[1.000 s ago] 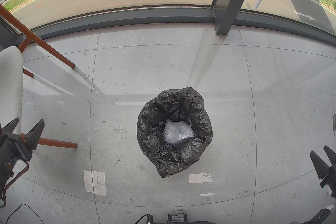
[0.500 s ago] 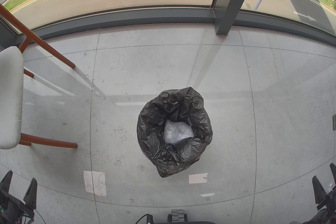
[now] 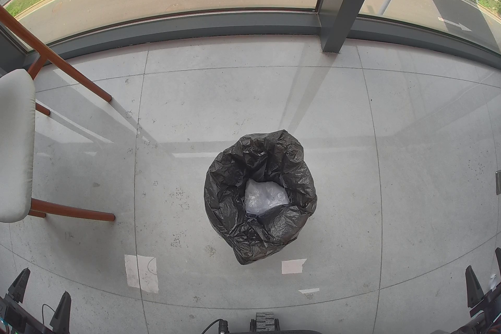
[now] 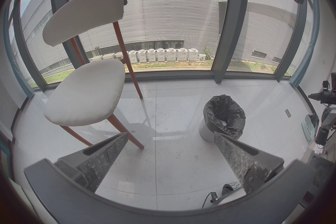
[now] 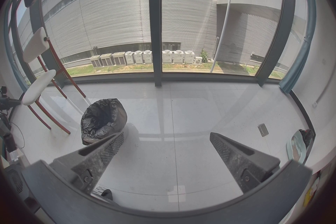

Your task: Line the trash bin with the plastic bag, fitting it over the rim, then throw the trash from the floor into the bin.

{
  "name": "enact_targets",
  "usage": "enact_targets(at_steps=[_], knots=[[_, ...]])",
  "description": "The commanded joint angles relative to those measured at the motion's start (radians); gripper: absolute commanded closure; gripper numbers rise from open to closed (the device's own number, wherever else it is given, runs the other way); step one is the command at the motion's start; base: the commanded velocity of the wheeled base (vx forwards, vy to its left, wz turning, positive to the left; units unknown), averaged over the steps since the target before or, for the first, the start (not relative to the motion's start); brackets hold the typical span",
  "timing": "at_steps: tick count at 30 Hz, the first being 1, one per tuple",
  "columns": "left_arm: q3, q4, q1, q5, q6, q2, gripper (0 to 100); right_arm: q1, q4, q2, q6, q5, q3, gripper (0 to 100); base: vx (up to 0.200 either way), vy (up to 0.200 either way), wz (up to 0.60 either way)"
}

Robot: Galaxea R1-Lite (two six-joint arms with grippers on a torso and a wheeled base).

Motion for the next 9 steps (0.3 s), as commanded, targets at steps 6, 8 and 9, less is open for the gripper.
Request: enact_targets(at_steps=[6,8,9], knots=[[0.018,0.003,-0.001,0.012,-0.004,-0.015,0,0.038,-0.002,-0.049,-0.004,0.005,0.016,0,0.000,0.000,0.00],[0.018,0.004,-0.001,0.009,-0.001,-0.015,0,0.038,-0.002,-0.049,-0.008,0.000,0.016,0,0.000,0.000,0.00],[0.018,0.003,-0.001,0.009,0.002,-0.015,0,0.038,-0.002,-0.049,-0.009,0.000,0.016,0,0.000,0.000,0.00]])
